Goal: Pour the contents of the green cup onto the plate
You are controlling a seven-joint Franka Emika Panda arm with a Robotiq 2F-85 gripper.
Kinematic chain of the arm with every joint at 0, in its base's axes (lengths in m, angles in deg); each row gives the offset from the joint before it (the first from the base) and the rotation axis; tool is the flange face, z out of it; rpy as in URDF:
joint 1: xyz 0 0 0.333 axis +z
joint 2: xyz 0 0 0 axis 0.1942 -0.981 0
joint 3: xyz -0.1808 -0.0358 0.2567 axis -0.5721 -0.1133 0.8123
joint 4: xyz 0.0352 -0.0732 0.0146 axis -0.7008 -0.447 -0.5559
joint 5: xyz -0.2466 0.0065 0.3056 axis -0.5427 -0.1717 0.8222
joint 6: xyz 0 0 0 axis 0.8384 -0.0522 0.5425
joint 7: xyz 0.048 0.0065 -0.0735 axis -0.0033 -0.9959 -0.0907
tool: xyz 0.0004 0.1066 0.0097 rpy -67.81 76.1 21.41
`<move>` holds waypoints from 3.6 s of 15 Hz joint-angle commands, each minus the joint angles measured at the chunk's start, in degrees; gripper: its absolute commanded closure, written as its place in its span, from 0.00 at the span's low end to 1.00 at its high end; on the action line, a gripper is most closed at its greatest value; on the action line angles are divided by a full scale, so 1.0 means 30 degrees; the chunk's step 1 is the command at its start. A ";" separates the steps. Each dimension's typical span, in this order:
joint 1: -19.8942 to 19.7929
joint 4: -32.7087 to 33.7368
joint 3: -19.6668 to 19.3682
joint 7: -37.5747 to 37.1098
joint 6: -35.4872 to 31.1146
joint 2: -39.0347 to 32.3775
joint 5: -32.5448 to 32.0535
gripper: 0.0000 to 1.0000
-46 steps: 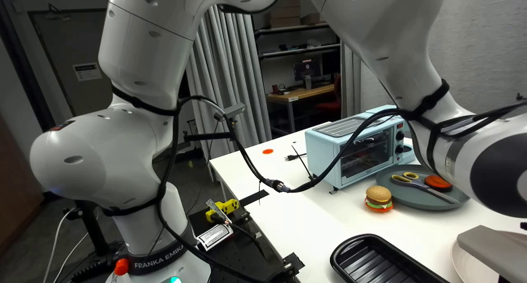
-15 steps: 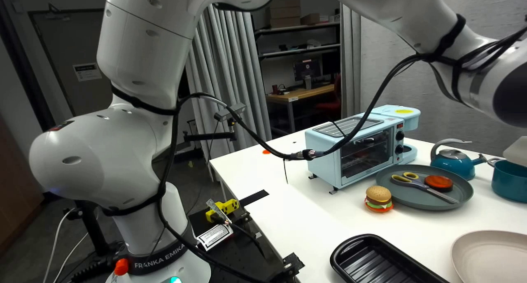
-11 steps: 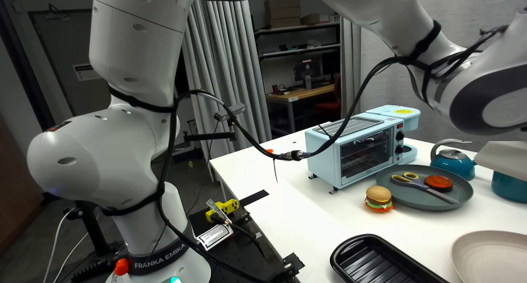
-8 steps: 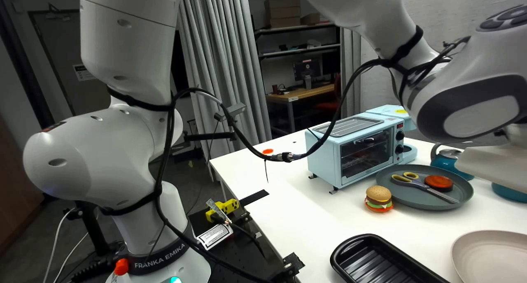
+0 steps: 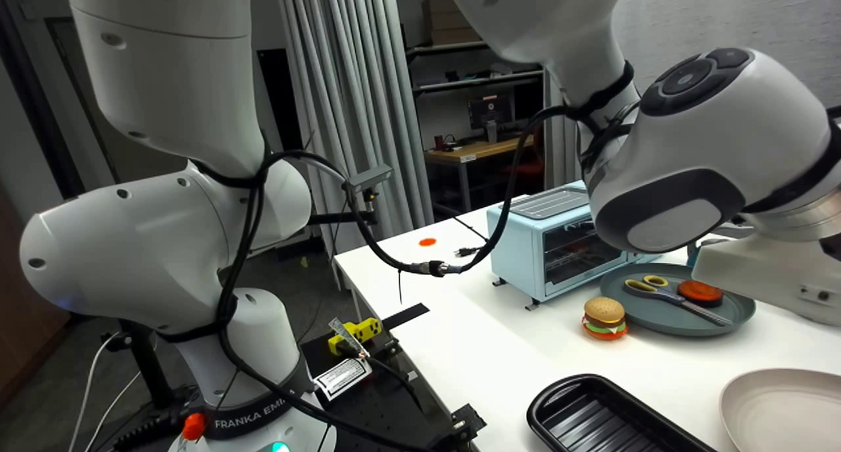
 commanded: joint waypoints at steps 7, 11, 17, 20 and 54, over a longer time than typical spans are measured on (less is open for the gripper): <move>-0.5125 -0.1866 0.2416 -0.0320 -0.6549 -0.3294 -0.6659 0.47; -0.1545 -0.1642 -0.3027 -0.5992 -0.8845 -0.2705 -1.2072 0.47; 0.4318 -0.0827 -1.0071 -0.8882 -1.3107 -0.3681 -1.4075 0.47; 0.6514 -0.0032 -1.2116 -0.9449 -1.5184 -0.4638 -1.3684 0.47; -0.5295 0.4051 0.3343 -0.2265 -1.4647 -1.2204 -1.6047 0.47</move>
